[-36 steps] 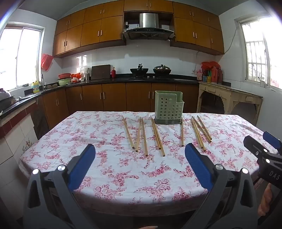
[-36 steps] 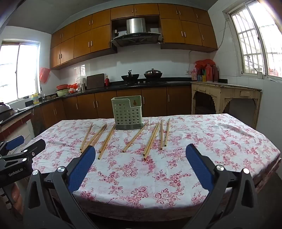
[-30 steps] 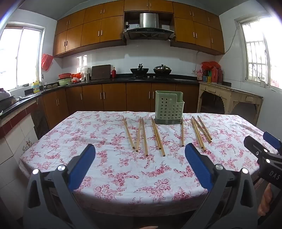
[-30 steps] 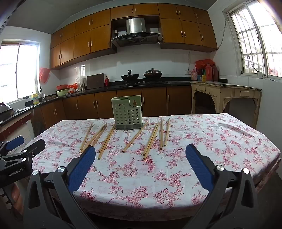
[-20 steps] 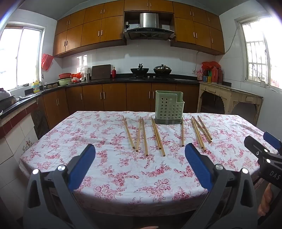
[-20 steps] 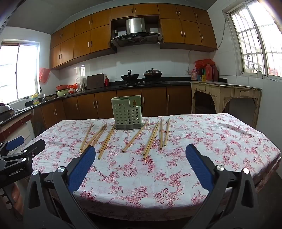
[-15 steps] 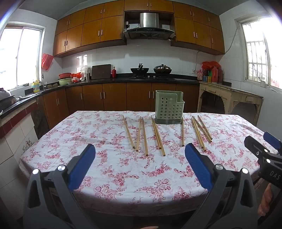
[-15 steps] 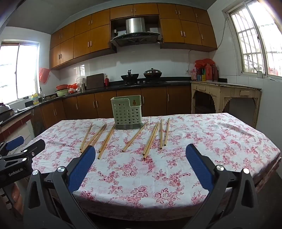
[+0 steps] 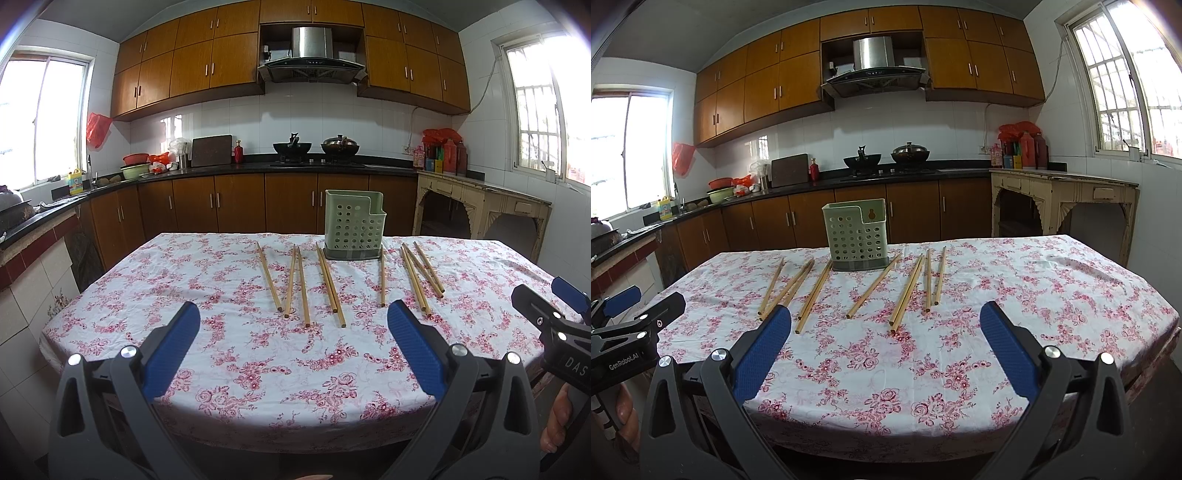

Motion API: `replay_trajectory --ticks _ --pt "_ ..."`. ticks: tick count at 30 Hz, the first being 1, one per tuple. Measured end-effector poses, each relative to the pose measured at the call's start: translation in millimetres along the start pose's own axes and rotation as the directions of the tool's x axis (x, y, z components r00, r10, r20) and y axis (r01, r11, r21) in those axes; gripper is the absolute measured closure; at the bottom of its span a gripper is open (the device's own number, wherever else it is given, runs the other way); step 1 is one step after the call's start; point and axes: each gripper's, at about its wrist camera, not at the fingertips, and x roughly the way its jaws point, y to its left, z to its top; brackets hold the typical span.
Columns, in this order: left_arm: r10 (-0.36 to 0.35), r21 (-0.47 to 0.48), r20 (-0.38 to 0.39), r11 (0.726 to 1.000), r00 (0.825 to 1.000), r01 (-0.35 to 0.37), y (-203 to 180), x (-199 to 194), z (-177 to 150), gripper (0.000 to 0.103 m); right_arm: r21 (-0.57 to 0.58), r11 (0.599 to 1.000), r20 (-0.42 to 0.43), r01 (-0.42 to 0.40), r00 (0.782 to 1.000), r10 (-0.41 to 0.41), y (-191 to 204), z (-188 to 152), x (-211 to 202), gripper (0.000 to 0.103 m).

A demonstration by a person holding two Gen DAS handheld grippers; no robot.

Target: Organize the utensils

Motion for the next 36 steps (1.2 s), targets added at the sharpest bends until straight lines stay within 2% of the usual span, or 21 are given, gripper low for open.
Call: replay_trajectory --ticks 36 --pt "0.001 0.002 0.000 1.000 1.000 -0.001 0.6 6.8 1.9 0.004 0.003 1.000 -0.002 -0.002 1.000 0.002 -0.5 -0.9 0.0 0.002"
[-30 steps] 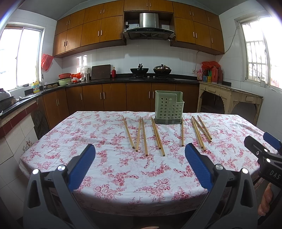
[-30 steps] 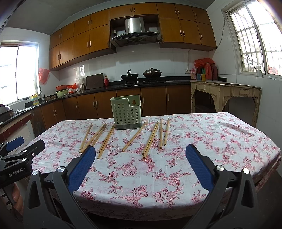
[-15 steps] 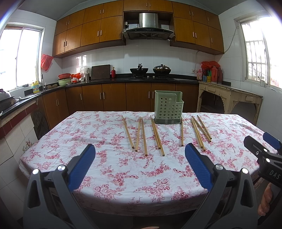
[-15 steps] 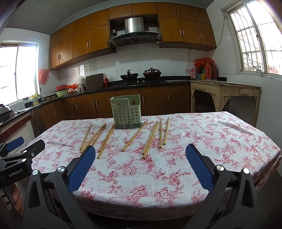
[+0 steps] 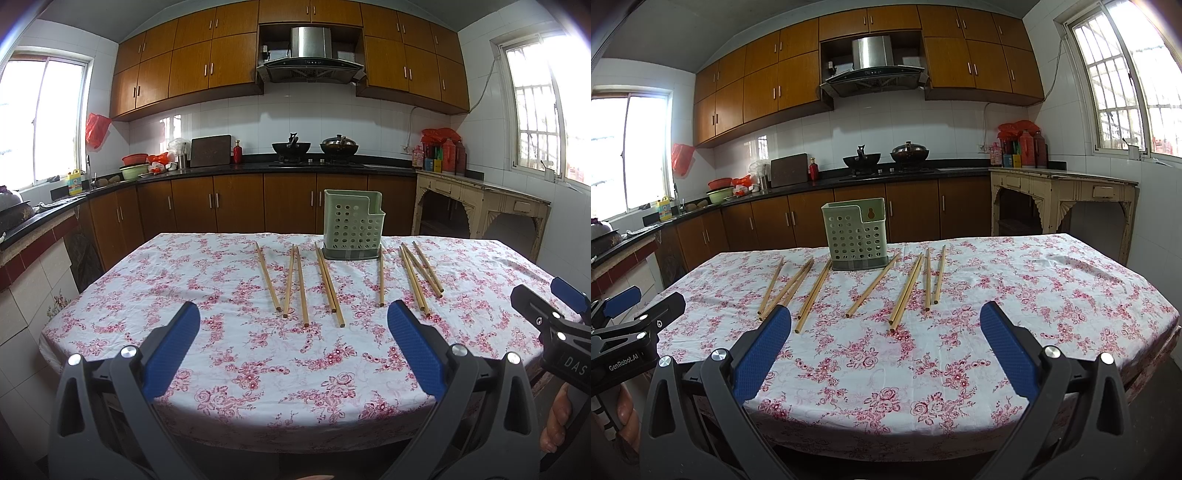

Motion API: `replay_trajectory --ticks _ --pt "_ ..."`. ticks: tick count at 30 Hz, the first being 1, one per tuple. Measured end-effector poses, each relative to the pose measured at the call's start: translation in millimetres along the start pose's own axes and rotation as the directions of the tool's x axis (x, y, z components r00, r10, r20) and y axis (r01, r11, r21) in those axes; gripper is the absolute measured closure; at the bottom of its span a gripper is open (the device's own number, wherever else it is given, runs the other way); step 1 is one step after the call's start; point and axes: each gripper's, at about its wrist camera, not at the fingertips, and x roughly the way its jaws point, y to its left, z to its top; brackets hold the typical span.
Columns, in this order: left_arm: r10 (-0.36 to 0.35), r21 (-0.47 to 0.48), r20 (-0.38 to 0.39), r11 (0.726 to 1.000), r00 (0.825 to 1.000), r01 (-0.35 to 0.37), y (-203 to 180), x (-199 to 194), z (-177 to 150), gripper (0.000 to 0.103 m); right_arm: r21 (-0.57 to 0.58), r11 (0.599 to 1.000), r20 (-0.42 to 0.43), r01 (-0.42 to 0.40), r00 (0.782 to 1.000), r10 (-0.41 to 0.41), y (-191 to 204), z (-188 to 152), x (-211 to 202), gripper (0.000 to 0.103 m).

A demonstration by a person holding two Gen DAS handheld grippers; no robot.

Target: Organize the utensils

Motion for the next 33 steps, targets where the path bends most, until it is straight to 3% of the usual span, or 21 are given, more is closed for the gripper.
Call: replay_trajectory --ticks 24,33 --pt "0.003 0.000 -0.009 1.000 1.000 -0.003 1.6 6.0 -0.1 0.004 0.007 1.000 -0.012 0.003 1.000 -0.003 -1.8 -1.1 1.6 0.002" --pt "0.000 -0.007 -0.098 1.000 0.995 -0.001 3.3 37.8 -0.9 0.004 0.047 0.998 -0.095 0.039 0.995 -0.035 -12.5 -1.6 29.1 0.002"
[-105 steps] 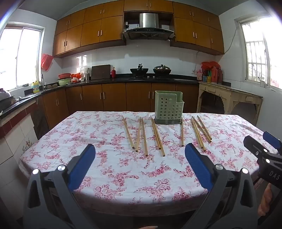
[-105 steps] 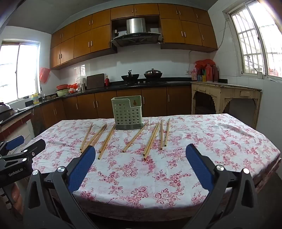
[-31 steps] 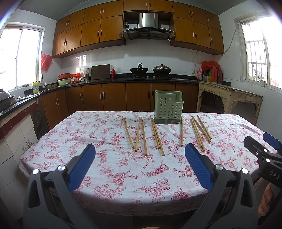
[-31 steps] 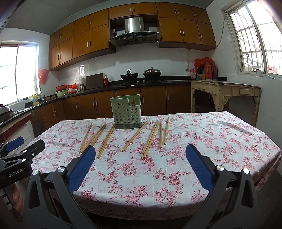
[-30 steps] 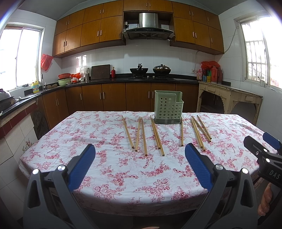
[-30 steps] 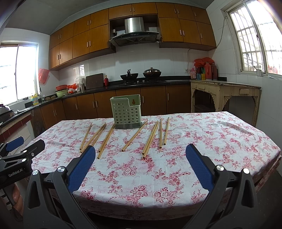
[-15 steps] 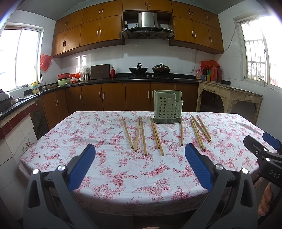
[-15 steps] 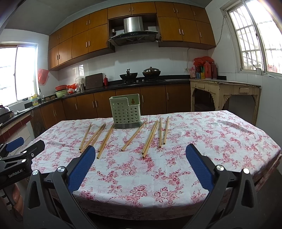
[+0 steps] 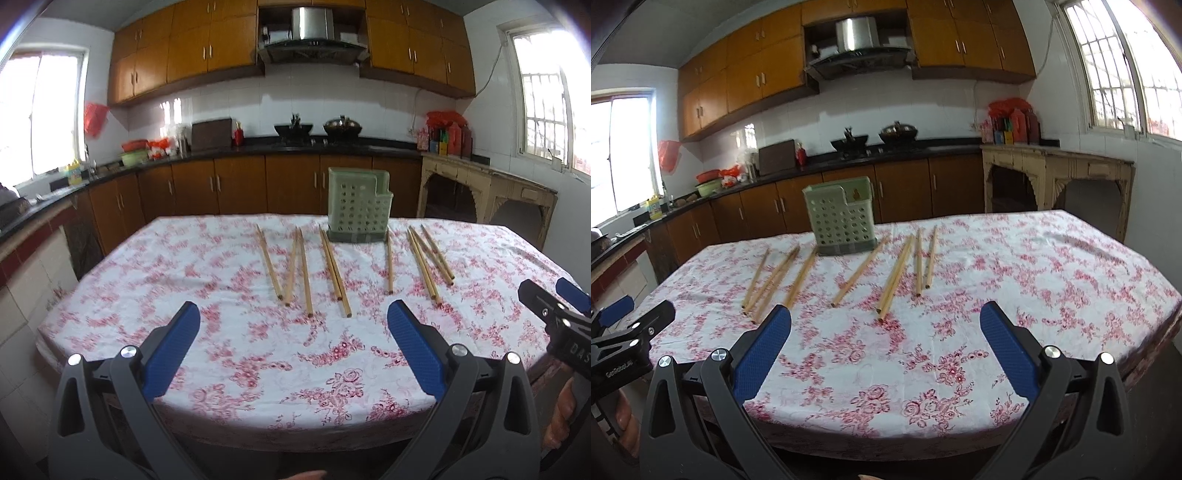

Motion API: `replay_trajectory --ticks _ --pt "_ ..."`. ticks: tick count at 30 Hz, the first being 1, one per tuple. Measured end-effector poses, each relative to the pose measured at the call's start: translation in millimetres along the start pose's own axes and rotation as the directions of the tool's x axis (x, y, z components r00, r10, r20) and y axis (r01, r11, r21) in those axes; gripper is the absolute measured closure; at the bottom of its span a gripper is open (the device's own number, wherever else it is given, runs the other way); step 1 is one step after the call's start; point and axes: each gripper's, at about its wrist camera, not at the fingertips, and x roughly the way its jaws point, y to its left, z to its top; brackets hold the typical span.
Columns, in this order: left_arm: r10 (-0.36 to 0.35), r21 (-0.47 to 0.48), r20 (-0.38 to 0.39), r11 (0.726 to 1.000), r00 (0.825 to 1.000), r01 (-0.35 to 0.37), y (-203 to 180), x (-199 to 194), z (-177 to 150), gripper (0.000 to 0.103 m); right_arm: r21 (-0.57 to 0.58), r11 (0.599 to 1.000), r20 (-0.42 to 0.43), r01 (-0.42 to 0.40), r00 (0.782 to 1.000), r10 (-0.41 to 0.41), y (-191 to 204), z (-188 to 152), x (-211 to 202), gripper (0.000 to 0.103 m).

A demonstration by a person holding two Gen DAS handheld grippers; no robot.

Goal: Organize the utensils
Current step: 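Lower the right tool onto a chopstick and close it while the left tool grasps another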

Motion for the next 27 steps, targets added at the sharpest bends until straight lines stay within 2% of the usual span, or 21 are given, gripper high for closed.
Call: replay_trajectory --ticks 5,8,11,12,13,15,18,19,24,27 --pt "-0.054 -0.068 -0.146 0.997 0.988 0.044 16.0 42.3 2.6 0.004 0.044 0.998 -0.120 0.049 0.992 -0.043 -17.3 6.9 40.6 0.002" --pt "-0.046 -0.105 -0.208 0.994 0.977 0.025 26.9 69.9 7.6 0.004 0.086 0.992 -0.221 0.097 0.972 -0.076 -32.4 13.9 77.2 0.002" --pt "-0.006 -0.105 -0.266 0.994 0.964 -0.023 35.7 99.6 16.9 0.004 0.147 0.983 -0.312 0.115 0.948 -0.064 -51.5 22.4 112.7 0.004" --pt "0.005 -0.099 -0.282 0.995 0.959 -0.034 39.3 109.9 20.7 0.004 0.166 0.979 -0.341 0.121 0.938 -0.058 -57.8 27.8 127.8 0.014" --pt "0.015 -0.092 -0.299 0.995 0.954 -0.045 42.5 119.8 24.3 0.004 0.172 0.977 -0.357 0.124 0.933 -0.055 -61.1 31.6 137.1 0.019" --pt "0.018 -0.085 -0.322 0.995 0.947 -0.047 48.3 137.8 31.2 0.004 0.178 0.974 -0.395 0.140 0.917 -0.059 -68.5 41.2 161.8 0.040" --pt "0.002 -0.092 -0.356 0.995 0.935 -0.038 56.0 162.0 40.3 0.005 0.194 0.968 -0.448 0.157 0.892 -0.055 -75.2 49.4 194.4 0.056" --pt "-0.002 -0.096 -0.365 0.995 0.931 -0.036 58.6 169.1 42.5 0.008 0.191 0.969 -0.457 0.159 0.888 -0.055 -76.4 51.3 203.2 0.058" --pt "-0.026 -0.118 -0.424 0.993 0.905 -0.027 66.4 203.4 45.3 0.034 0.152 0.976 -0.499 0.157 0.865 -0.062 -71.3 55.1 244.2 0.070" --pt "-0.055 -0.141 -0.459 0.990 0.887 -0.011 68.8 220.4 43.2 0.044 0.138 0.979 -0.517 0.152 0.854 -0.059 -68.8 53.4 256.4 0.076"
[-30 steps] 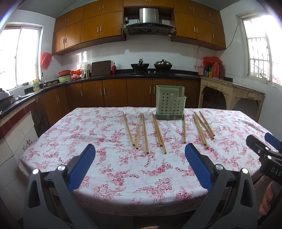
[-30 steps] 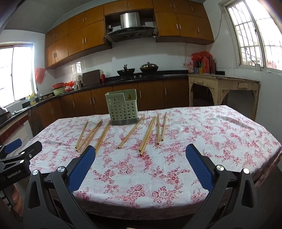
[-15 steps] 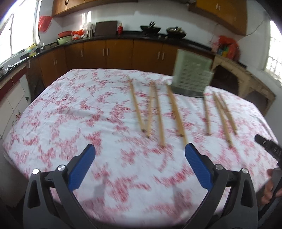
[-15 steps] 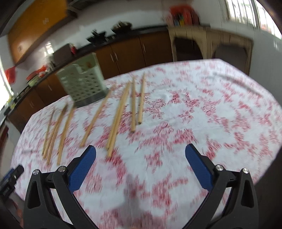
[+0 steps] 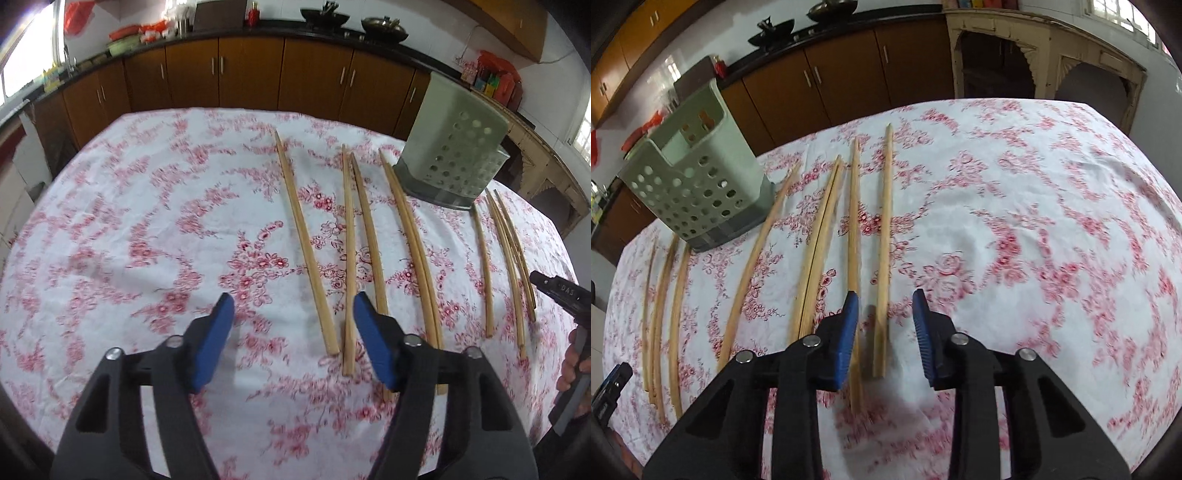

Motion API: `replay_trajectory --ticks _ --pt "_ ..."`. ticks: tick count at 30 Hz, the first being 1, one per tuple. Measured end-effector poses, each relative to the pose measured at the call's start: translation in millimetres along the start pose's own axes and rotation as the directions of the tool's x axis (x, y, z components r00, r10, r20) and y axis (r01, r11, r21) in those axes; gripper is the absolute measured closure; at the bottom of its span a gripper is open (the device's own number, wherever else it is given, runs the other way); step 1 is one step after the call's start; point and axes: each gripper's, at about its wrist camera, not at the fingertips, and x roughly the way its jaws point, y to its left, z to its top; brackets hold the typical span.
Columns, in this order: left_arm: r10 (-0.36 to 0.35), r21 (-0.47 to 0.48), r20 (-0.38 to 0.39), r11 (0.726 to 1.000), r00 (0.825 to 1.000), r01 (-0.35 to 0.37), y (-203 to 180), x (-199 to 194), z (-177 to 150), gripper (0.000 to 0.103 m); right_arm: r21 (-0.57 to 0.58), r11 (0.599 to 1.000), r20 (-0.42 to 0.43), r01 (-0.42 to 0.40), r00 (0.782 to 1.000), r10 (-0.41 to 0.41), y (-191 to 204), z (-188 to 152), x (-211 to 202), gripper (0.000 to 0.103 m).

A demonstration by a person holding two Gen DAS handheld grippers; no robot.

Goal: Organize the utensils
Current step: 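Lower the right tool onto a chopstick and close it while the left tool grasps another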

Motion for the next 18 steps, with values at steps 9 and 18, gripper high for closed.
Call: replay_trajectory --ticks 9,18 --pt "-0.018 0.045 -0.050 0.999 0.999 0.020 -14.3 24.1 6.0 0.083 0.007 1.000 0.016 0.024 1.000 -0.024 -10.3 -0.2 1.3 0.095" --pt "-0.018 0.051 -0.040 0.999 0.999 0.020 -5.3 31.6 11.0 0.094 0.034 0.998 0.039 0.046 0.998 -0.047 -20.9 -6.2 -4.6 0.095"
